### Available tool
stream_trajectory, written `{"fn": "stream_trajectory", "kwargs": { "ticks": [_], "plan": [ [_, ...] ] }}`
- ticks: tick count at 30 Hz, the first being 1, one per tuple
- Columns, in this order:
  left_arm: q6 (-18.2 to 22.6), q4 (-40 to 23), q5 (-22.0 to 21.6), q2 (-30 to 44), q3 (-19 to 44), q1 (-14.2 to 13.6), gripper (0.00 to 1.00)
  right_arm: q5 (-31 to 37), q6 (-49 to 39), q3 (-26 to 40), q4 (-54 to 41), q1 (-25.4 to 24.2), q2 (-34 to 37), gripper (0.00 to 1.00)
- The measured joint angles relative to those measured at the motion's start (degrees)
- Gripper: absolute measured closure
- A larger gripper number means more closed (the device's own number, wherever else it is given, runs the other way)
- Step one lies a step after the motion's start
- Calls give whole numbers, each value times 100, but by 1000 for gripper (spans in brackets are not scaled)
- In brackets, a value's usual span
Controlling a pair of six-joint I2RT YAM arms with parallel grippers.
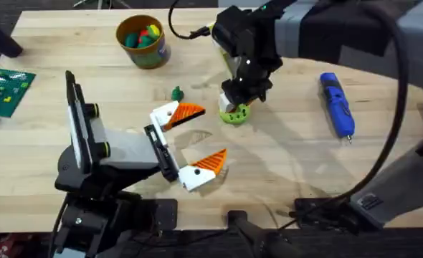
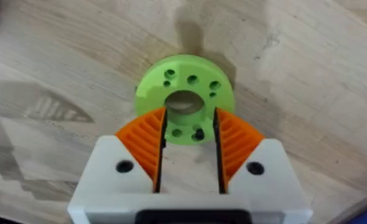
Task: Pick up the gripper from the table and insert it into the empty holder that is missing its gripper. Then pick up a screw, insert it into the mounting hole, and use the screwdriver to tighten it. Finally, clean up the table by picking up the vegetable and placing it into the bucket.
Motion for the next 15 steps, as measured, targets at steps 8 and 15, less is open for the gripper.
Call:
{"fn": "stream_trajectory", "kwargs": {
  "ticks": [8,15],
  "plan": [
    [0,1,0,0,-2,0,16,16,-306,510,-576,-77,-334,562],
    [0,1,0,0,-1,0,16,233,-402,551,-816,-84,-566,562]
  ]
}}
